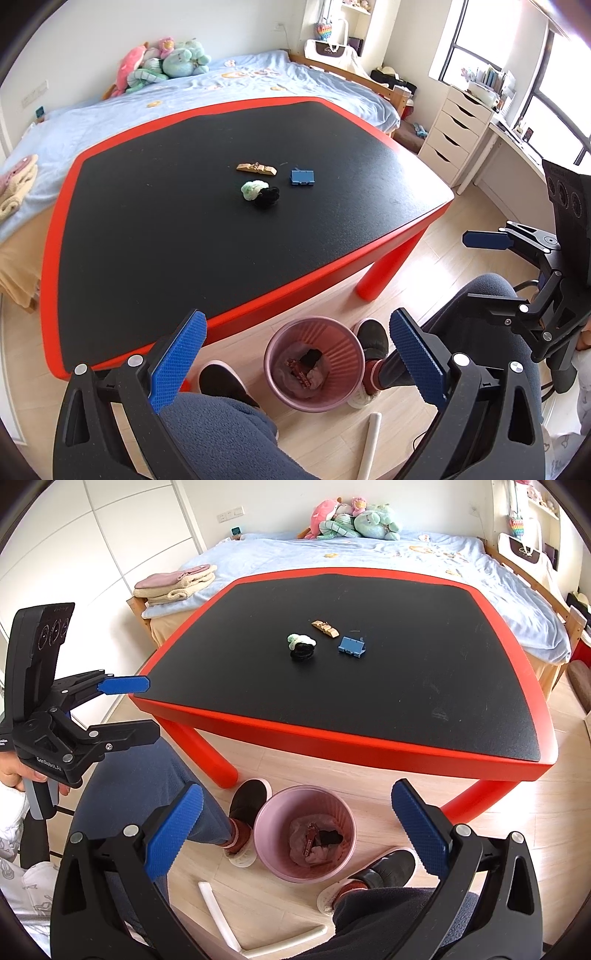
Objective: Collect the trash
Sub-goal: 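Move both tools back over the table toward the remaining items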
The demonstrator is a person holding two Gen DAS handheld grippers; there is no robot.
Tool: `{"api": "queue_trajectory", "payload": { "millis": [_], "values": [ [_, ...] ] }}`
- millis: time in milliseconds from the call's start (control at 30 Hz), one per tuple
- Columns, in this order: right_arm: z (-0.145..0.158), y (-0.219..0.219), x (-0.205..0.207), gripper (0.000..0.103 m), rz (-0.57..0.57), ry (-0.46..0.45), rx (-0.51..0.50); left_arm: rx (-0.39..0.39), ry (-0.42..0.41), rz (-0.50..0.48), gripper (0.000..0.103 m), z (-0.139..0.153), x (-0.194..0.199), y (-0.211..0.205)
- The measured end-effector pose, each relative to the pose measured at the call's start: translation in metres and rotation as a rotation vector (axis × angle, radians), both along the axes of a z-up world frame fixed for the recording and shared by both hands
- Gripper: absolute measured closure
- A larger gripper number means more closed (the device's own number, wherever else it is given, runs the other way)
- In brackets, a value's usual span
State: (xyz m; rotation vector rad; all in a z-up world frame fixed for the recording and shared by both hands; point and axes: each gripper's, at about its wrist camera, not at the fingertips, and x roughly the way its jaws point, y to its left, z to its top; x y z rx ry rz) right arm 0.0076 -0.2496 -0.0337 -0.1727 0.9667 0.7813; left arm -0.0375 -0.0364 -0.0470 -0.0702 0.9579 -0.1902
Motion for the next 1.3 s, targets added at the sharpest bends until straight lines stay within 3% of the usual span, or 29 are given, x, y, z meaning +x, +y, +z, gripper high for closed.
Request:
{"api": "queue_trajectory", "payload": {
  "millis": [300, 667, 1300],
  "values": [
    [0.008, 0.005, 0.025, 0.003, 0.003, -0.027, -0.002, -0.004, -0.006, -0.005, 0.008, 0.002, 0.020, 0.002],
    [0.016, 0.023, 0.088, 0.003, 0.034, -0.064, -0.013, -0.025, 0.009, -0.001, 0.008, -0.005, 0.066, 0.004],
    [-0.038, 0.070, 0.176, 0.003, 0.127, -0.043, -0.044, -0.056, 0.072, 0.029, 0.008, -0.051, 0.135, 0.002]
  ]
}}
